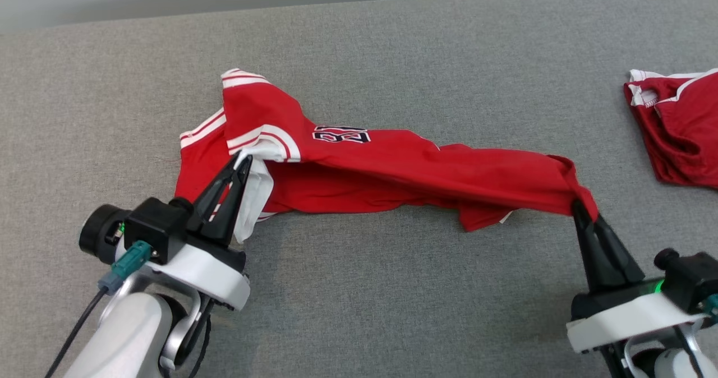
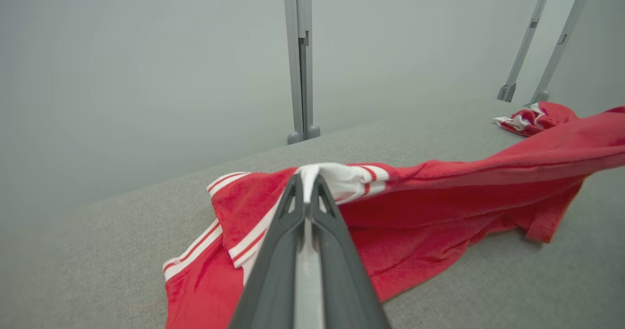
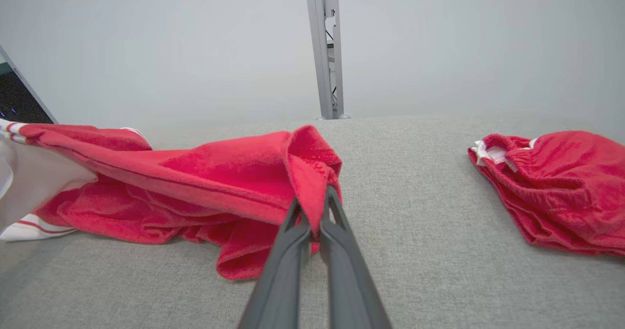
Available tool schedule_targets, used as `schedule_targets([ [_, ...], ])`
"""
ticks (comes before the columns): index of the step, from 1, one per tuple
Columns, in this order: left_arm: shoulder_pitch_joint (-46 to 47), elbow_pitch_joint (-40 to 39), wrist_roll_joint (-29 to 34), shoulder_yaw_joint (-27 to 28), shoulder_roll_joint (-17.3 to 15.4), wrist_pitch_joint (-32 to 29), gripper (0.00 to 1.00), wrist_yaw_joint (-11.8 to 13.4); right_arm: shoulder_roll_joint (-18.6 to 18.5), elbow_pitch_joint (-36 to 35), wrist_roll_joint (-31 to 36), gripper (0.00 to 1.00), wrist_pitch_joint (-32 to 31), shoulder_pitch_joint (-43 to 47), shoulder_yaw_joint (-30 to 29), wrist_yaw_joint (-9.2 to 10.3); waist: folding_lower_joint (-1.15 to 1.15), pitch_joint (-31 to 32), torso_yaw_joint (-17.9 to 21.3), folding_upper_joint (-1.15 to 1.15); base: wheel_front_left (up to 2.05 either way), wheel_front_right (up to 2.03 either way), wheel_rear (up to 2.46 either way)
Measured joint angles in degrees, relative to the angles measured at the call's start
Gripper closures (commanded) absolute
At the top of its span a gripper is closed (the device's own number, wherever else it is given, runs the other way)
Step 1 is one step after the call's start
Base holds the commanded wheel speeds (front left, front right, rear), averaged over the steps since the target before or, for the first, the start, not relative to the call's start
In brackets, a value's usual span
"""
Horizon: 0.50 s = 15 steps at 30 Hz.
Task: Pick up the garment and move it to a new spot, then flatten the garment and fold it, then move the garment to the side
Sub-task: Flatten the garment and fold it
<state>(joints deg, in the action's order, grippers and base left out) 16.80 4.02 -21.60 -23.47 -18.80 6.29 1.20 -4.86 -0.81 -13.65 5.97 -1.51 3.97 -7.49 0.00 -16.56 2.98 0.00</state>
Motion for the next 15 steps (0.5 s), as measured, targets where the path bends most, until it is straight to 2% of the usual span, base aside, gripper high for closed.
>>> schedule_targets([
  [8, 6.2, -8.5, 1.0, 3.2, -2.9, -2.8, 1.0, 1.6, -2.3, -8.0, -2.3, 1.0, -3.0, -8.2, -2.4, -0.01, 0.0, 2.4, -0.4, 0.0, 0.0, 0.0, 0.0],
  [15, 19.1, -14.3, 1.5, 6.1, -6.0, -6.7, 1.0, 0.3, -5.5, -13.8, -3.6, 1.0, -5.3, -21.0, -4.3, -0.01, 0.0, 4.3, -1.0, 0.0, 0.0, 0.0, 0.0],
])
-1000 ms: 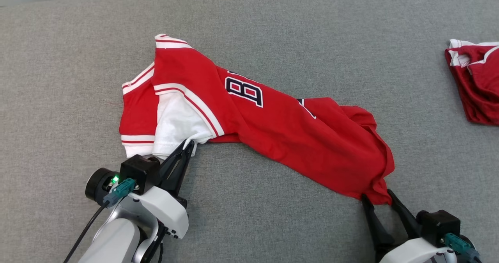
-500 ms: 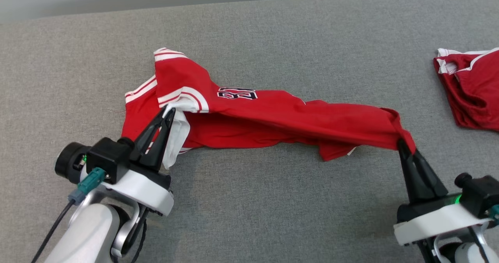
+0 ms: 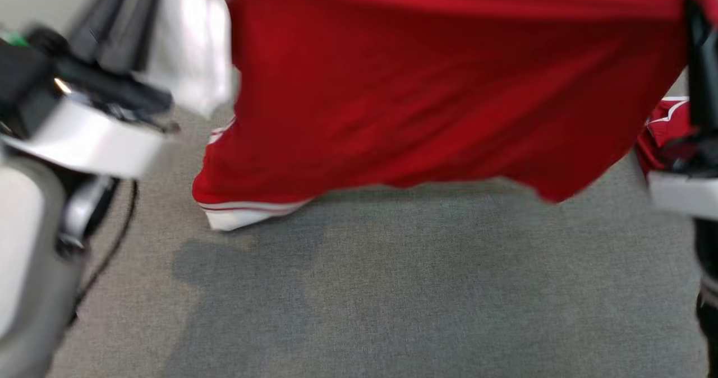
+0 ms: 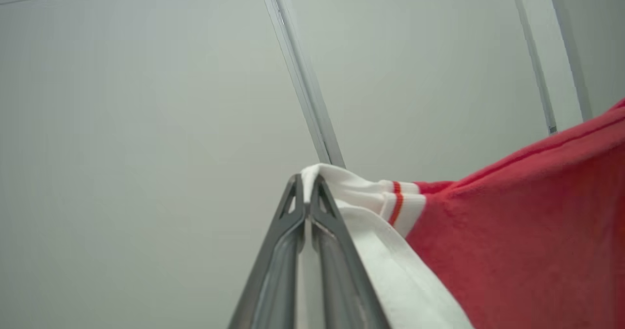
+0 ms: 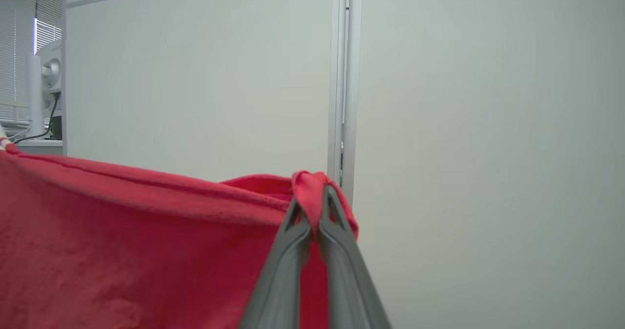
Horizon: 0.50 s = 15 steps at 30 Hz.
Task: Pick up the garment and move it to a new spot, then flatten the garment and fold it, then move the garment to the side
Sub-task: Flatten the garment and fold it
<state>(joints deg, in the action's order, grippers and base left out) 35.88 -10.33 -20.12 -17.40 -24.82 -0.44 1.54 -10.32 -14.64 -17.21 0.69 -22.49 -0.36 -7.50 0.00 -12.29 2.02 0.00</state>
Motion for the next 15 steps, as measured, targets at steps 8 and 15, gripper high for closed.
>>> schedule_targets([
  [8, 14.1, -0.9, -0.1, 0.6, -0.8, -4.5, 1.0, -2.3, -2.2, -0.6, -2.7, 1.0, -2.5, -12.9, -0.1, 0.01, 0.0, 0.7, -0.1, 0.0, 0.0, 0.0, 0.0],
  [15, 21.5, 4.8, -0.8, -0.4, 1.0, -4.3, 1.0, -3.9, -3.1, 4.2, -5.4, 1.0, -3.3, -19.8, 0.1, 0.01, 0.0, -1.4, -0.4, 0.0, 0.0, 0.0, 0.0],
])
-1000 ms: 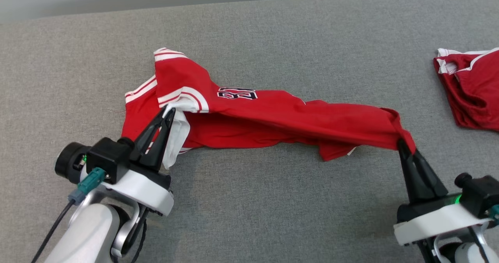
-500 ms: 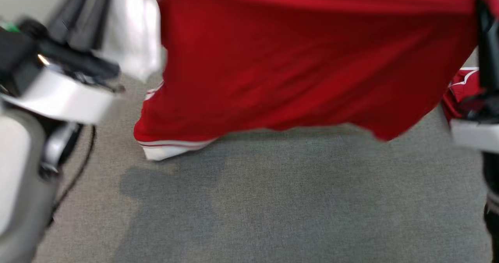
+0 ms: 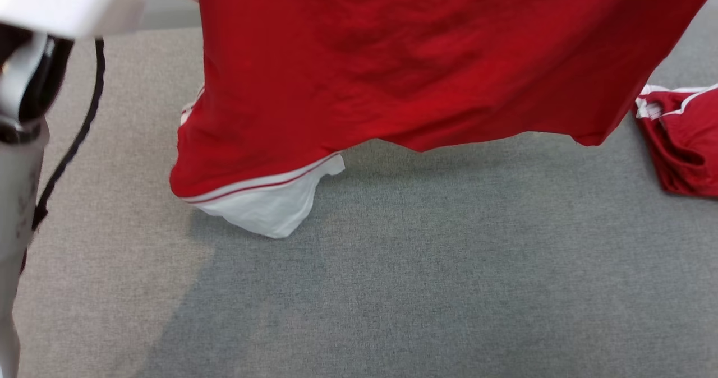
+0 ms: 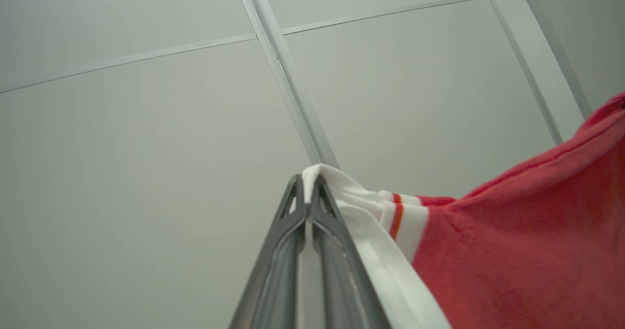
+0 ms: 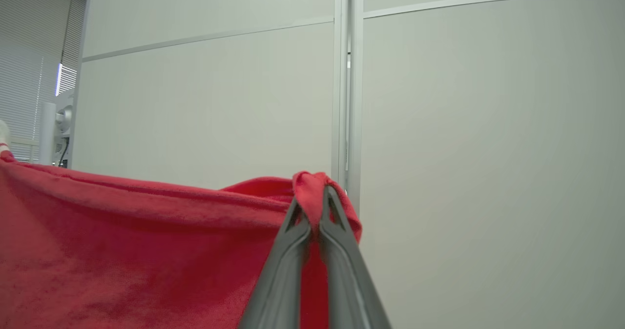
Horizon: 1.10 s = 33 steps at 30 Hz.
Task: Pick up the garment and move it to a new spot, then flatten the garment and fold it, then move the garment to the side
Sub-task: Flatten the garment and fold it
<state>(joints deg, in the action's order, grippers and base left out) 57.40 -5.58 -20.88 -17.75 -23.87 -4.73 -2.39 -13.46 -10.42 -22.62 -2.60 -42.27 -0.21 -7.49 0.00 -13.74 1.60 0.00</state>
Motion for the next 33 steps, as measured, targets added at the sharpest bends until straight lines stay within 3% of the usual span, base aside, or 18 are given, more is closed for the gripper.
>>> schedule_targets([
  [10, 13.1, 18.5, -1.1, -2.0, 3.2, 5.9, 1.0, -3.3, 0.1, 15.6, -4.2, 1.0, 0.9, -16.3, 3.0, 0.0, 0.0, -6.7, 0.4, 0.0, 0.0, 0.0, 0.0],
  [18, 26.6, 36.9, 0.4, -1.9, 4.8, 14.8, 1.0, -3.6, 3.6, 36.1, -5.4, 1.0, 9.4, -33.4, 8.2, -0.01, 0.0, -9.5, 2.2, 0.0, 0.0, 0.0, 0.0],
  [22, 27.0, 45.5, -0.5, -1.7, 6.0, 16.1, 1.0, -3.7, 5.9, 46.2, -4.9, 1.0, 13.4, -37.2, 10.1, -0.01, 0.0, -9.9, 2.2, 0.0, 0.0, 0.0, 0.0],
  [28, 22.6, 58.9, -5.0, -2.2, 10.4, 16.3, 1.0, -4.5, 8.3, 61.3, -3.7, 1.0, 16.1, -37.6, 14.2, -0.01, 0.0, -10.8, 0.8, 0.0, 0.0, 0.0, 0.0],
  [33, 17.5, 65.8, -7.8, -2.7, 13.4, 17.1, 1.0, -4.9, 9.4, 67.7, -5.1, 1.0, 17.0, -34.9, 15.7, 0.0, 0.0, -11.4, -0.2, 0.0, 0.0, 0.0, 0.0],
])
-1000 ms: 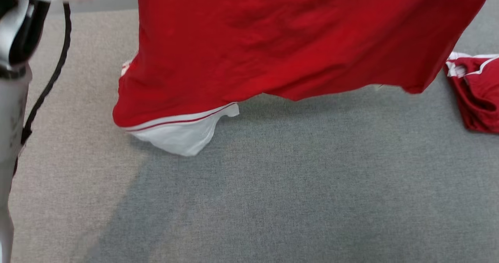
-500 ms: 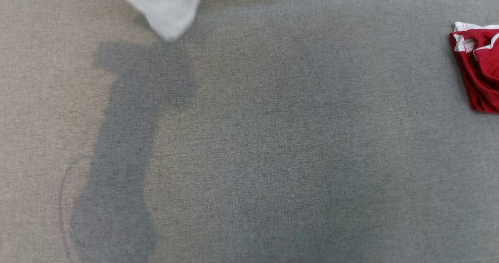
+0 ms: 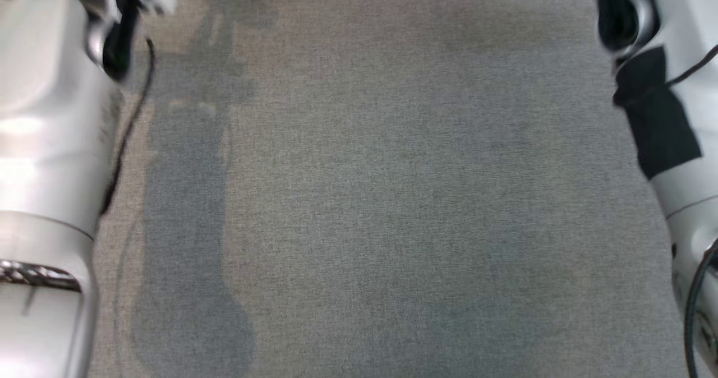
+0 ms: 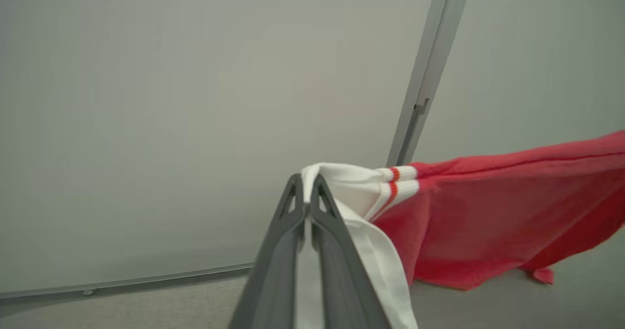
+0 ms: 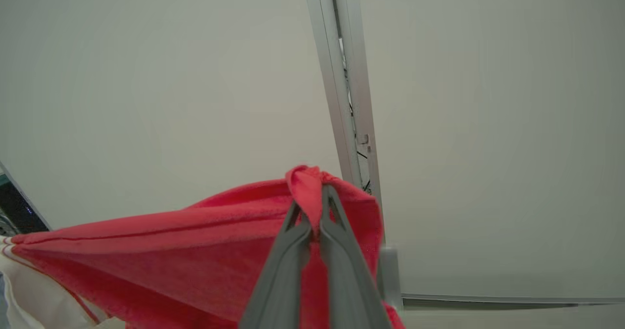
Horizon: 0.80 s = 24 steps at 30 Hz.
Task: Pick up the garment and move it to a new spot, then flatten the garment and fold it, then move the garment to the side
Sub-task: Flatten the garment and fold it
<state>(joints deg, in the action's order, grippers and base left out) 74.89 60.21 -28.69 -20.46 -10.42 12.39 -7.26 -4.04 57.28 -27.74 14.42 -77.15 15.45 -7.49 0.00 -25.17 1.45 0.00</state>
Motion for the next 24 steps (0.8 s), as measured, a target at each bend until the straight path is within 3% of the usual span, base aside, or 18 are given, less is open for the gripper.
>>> schedule_targets([
  [6, -6.2, 5.0, -3.5, -1.2, 3.7, 1.3, 1.0, -0.2, 0.6, 5.0, -2.6, 1.0, 0.3, 5.9, 1.6, 0.0, 0.0, -1.5, -1.1, 0.0, 0.0, 0.0, 0.0],
  [9, -8.6, 5.2, -4.3, -2.8, 4.3, 1.8, 1.0, -0.2, 0.6, 2.3, -4.1, 1.0, 0.5, 9.5, 1.9, 0.0, 0.0, -2.1, -1.5, 0.0, 0.0, 0.0, 0.0],
  [14, -18.6, 3.8, -5.1, -5.4, 3.8, 2.5, 1.0, -0.2, -0.3, -4.7, -6.2, 1.0, 0.6, 24.0, 1.8, 0.0, 0.0, 0.4, -1.8, 0.0, 0.0, 0.0, 0.0],
  [20, -34.9, -8.5, -2.8, -4.5, 0.6, 2.6, 1.0, -0.2, -1.7, -17.1, -7.7, 1.0, 0.6, 43.4, 1.7, 0.0, 0.0, 5.7, -2.0, 0.0, 0.0, 0.0, 0.0],
  [24, -46.5, -20.1, -0.1, -2.3, -0.8, 2.6, 1.0, 1.7, -2.3, -24.4, -7.9, 1.0, 0.6, 53.4, 0.1, -0.01, 0.0, 8.8, -1.9, 0.0, 0.0, 0.0, 0.0],
])
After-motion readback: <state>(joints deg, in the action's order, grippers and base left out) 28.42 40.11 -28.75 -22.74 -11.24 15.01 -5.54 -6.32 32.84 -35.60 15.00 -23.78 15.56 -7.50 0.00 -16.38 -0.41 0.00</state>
